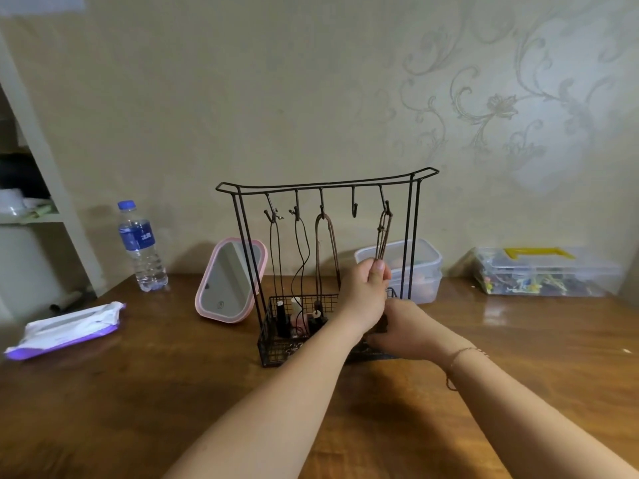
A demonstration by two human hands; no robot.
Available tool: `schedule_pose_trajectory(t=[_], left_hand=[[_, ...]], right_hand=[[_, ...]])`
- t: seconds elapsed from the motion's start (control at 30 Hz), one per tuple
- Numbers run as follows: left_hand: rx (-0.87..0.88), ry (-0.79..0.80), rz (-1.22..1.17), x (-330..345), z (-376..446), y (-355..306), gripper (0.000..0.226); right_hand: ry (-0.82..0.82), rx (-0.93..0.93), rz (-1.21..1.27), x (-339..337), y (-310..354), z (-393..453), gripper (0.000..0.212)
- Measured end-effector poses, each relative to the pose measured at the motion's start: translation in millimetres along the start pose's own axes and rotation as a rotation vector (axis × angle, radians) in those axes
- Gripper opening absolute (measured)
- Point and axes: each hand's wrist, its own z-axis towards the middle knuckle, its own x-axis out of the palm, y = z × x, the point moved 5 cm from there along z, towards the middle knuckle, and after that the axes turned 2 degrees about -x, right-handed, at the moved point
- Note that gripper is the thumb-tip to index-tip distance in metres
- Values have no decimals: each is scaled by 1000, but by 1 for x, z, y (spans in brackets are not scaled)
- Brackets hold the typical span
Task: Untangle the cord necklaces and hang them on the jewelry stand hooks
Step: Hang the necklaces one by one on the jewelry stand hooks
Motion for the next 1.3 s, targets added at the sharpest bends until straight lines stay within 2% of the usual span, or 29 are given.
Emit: schedule_pose_trajectory(t=[0.07, 0.1, 0.2, 0.27, 0.37, 0.47, 0.57, 0.67, 0.83, 0.93, 0.97, 1.03, 1.1, 1.13, 1.17, 1.23, 1.27, 1.3], left_hand=[[21, 4, 31, 1, 0, -2, 36], [34, -1, 58, 1, -1, -3, 36], [62, -9, 126, -1, -2, -6, 37], [79, 7, 203, -2, -3, -9, 38], [80, 55, 385, 0, -6, -12, 36], [85, 67, 457, -7, -15, -14, 36], [120, 55, 498, -18, -30, -15, 30], [152, 79, 531, -25, -46, -16, 30], [117, 114, 666, -35, -67, -20, 47], [242, 41, 794, -44, -89, -22, 41], [309, -19, 828, -52, -98, -21, 35], [389, -173, 886, -74, -110, -7, 21], [298, -338, 857, -108, -113, 18, 34], [180, -393, 809, -124, -115, 33, 49], [52, -429, 765, -138, -117, 48, 66], [-171, -400, 721, -154, -117, 76, 101], [-248, -357, 713, -156, -117, 87, 110], [-297, -325, 700, -156, -115, 94, 110]], right_hand=[[-7, 41, 24, -17, -1, -11, 21], [-80, 69, 42, -30, -1, -14, 29], [-463, 130, 172, -72, 2, -21, 29], [-609, 100, 291, -88, 10, -21, 26], [-567, 66, 362, -91, 19, -12, 34], [-511, 79, 337, -88, 17, -3, 39], [-526, 47, 419, -82, 18, -3, 25], [-504, 16, 321, -67, 24, -8, 22], [-362, 81, 136, -38, 20, -13, 23], [-251, 97, 28, -29, 24, -36, 22], [-275, 115, 16, -33, 23, -47, 30], [-507, 144, 152, -59, 22, -76, 33], [-770, 163, 410, -86, 9, -97, 18], [-810, 203, 506, -89, -3, -100, 16], [-773, 261, 525, -85, -17, -99, 21], [-539, 391, 421, -56, -40, -90, 50], [-417, 429, 379, -36, -46, -86, 64], [-324, 448, 361, -17, -51, -82, 73]])
